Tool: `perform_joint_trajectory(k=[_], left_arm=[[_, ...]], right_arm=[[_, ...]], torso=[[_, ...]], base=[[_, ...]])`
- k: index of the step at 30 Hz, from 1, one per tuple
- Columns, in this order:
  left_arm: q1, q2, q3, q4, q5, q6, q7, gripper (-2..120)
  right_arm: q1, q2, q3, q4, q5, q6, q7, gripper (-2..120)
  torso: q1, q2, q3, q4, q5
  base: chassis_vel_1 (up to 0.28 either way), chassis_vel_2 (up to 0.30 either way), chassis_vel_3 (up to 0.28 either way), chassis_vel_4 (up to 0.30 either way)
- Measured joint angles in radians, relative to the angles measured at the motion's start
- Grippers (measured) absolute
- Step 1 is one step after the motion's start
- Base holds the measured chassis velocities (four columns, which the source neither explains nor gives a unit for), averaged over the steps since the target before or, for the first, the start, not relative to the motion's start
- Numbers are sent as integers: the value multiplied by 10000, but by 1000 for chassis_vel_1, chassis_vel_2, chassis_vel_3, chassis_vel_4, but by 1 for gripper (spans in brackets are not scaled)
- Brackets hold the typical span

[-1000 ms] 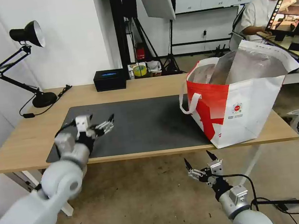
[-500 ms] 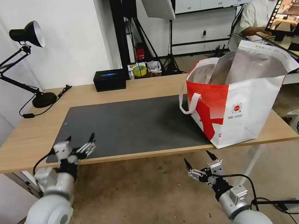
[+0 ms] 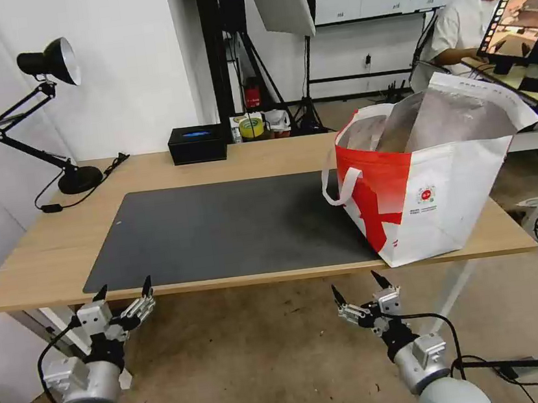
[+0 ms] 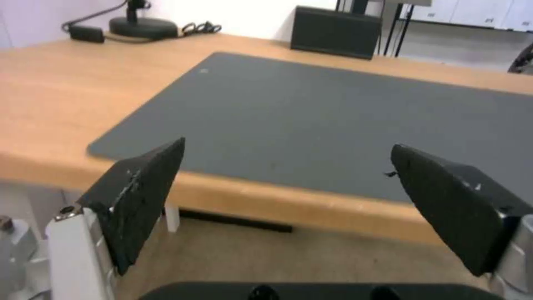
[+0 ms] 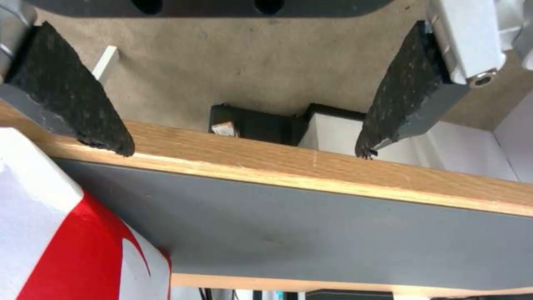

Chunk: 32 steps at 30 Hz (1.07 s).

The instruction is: Pick up the trash from the table and place it into the takeout bag.

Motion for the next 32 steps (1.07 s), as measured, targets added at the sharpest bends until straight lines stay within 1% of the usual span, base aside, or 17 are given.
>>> perform_joint_trajectory(k=[5,12,18,24,32], left_arm=[[321,-250,-83,157,113,-212,224,100],[410,-434,-18,244,88,-417,366,100],[412,-406,4,263,-8,-485,398,100],[439,-341,-41,335,-221,-587,585,100],[445,-331,-47,335,-245,-591,598,100]], right_arm=[[0,0,0,0,0,0,0,100],[0,0,0,-1,0,0,0,100],[0,0,0,0,0,0,0,100],[0,0,0,-1,0,0,0,100],[0,0,0,0,0,0,0,100]], torso=[[0,0,0,1,0],[0,0,0,1,0],[0,0,0,0,0],[1,0,0,1,1],[1,0,0,1,0]], base=[[0,0,0,0],[0,0,0,0],[0,0,0,0],[0,0,0,0],[0,0,0,0]])
